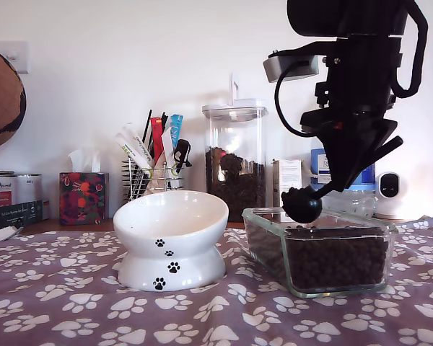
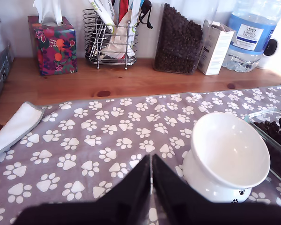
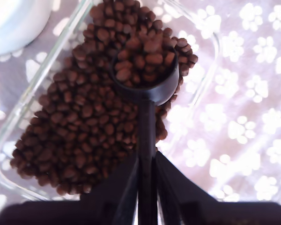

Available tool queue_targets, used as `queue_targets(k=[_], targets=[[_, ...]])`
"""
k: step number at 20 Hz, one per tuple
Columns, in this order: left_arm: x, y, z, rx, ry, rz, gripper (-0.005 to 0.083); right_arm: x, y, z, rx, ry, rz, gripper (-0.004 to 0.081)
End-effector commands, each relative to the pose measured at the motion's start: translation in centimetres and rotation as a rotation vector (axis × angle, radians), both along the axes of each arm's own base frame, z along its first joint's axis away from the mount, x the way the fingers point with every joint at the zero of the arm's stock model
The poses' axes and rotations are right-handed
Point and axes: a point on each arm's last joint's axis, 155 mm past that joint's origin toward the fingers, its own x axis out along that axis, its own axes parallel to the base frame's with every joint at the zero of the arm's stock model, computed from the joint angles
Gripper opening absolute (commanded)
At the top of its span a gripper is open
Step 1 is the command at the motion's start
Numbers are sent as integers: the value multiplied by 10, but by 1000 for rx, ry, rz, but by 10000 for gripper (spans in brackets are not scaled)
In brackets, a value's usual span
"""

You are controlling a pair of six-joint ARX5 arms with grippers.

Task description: Measure one spoon of cat food and pour it into the food bowl

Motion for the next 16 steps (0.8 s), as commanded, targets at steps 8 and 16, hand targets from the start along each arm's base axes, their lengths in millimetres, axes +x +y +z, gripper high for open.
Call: queue_targets(k=[8,16], targets=[[1,-1,0,-3,-3,-6,-19,-5,3,-4,-154,-41,130,-12],[0,-2,0,-4,-1,-8,-19,-6,-18,-12,-101,26,39,-12]])
